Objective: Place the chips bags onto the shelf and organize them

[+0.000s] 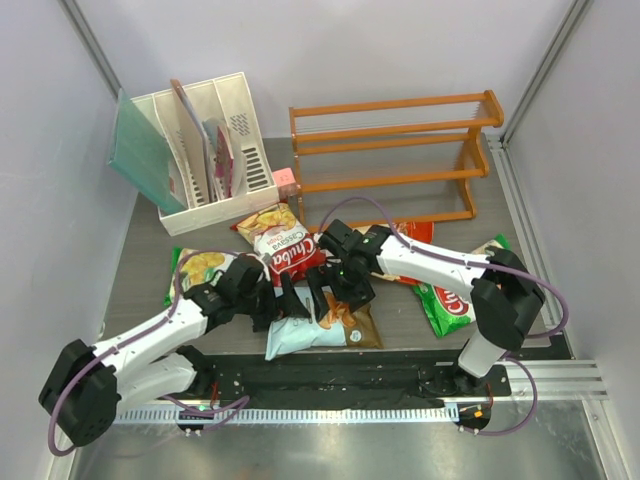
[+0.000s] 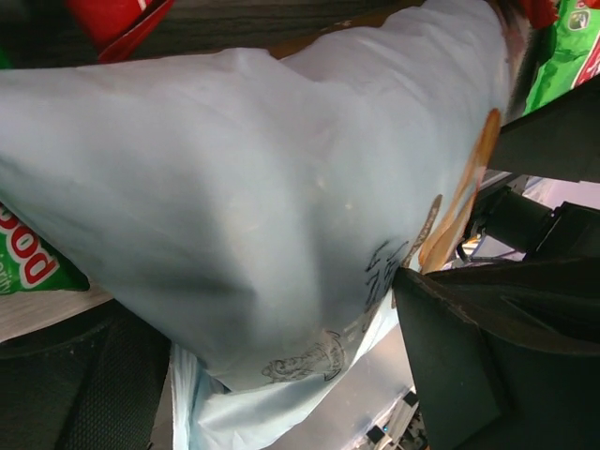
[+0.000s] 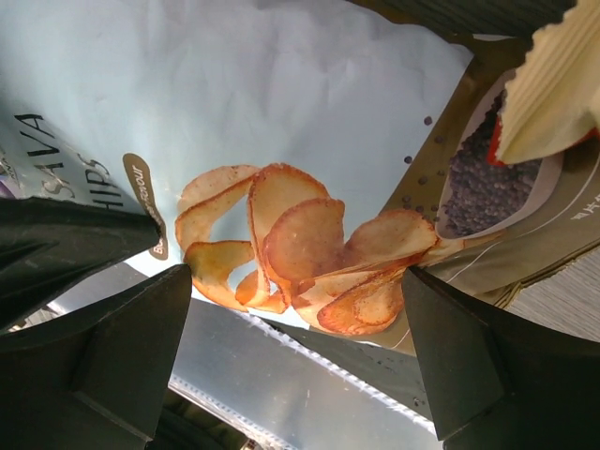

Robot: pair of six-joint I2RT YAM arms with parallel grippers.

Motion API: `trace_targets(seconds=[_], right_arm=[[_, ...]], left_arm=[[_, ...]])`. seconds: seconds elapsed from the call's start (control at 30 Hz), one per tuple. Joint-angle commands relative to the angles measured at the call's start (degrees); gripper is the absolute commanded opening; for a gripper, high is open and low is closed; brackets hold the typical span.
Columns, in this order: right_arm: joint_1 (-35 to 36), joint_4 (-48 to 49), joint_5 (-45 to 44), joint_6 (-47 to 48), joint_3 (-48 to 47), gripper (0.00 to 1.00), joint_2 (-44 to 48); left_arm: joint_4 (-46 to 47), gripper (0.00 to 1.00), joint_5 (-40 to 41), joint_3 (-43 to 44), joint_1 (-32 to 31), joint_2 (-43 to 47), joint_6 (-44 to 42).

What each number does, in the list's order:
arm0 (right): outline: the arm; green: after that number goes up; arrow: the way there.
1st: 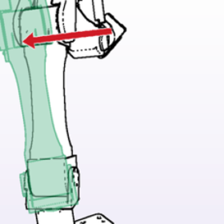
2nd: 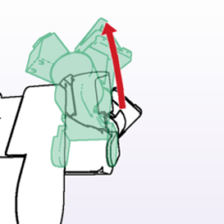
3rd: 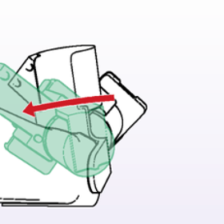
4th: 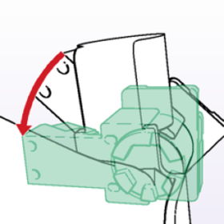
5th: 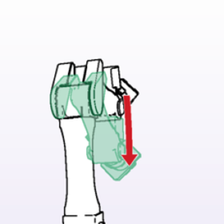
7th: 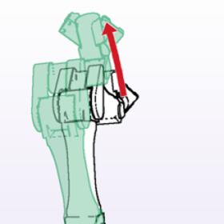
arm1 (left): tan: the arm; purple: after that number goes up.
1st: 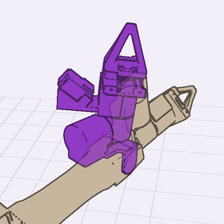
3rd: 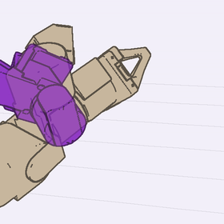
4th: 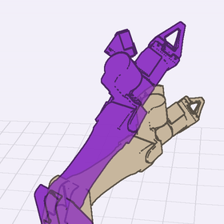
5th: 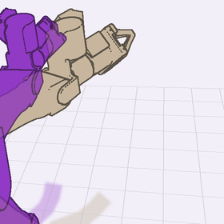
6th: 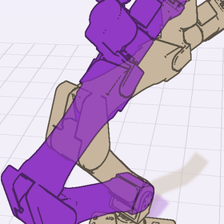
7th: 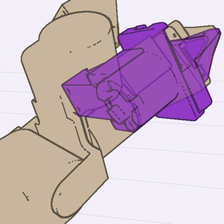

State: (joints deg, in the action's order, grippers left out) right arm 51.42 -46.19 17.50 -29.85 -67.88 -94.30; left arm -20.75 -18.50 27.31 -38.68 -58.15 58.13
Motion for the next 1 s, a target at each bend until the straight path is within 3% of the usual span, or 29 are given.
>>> trace_targets(seconds=[0.0,0.23,0.33,0.37,0.43,0.47,0.57,0.77,0.97], right_arm=[[0.7,2.5,1.9,1.3,-3.0,1.00,-1.7],[0.7,1.5,1.5,2.6,-4.3,1.00,-1.6],[0.6,1.0,1.8,2.6,-4.0,1.00,-1.8],[0.7,0.6,1.8,2.9,-4.1,1.00,-2.0],[0.7,-0.2,1.3,3.4,-4.5,1.00,-1.9],[0.7,-0.5,1.1,3.7,-4.7,1.00,-1.8],[0.7,-1.4,0.3,3.7,-4.7,1.00,-1.1],[0.6,-6.4,-2.9,2.7,-7.8,1.00,4.0],[-0.8,-12.9,-5.6,3.1,-18.2,1.00,6.6]], left_arm=[[1.3,0.87,1.6,1.7,-0.6,2.0,-2.2],[1.8,0.73,1.0,2.3,-0.5,3.1,-3.2],[3.3,0.57,0.3,1.3,-0.6,1.3,-2.4],[3.7,0.43,-0.3,1.5,-0.6,0.8,-2.4],[3.5,0.30,-1.0,2.2,-0.6,-0.3,-3.0],[3.4,0.17,-1.2,2.6,-0.5,-0.5,-3.1],[1.3,0.00,-1.2,4.0,-0.6,-0.6,-3.6],[-10.3,0.00,0.7,11.9,-0.6,1.3,-7.3],[-19.8,0.00,1.8,23.3,-0.6,3.9,-8.3]])
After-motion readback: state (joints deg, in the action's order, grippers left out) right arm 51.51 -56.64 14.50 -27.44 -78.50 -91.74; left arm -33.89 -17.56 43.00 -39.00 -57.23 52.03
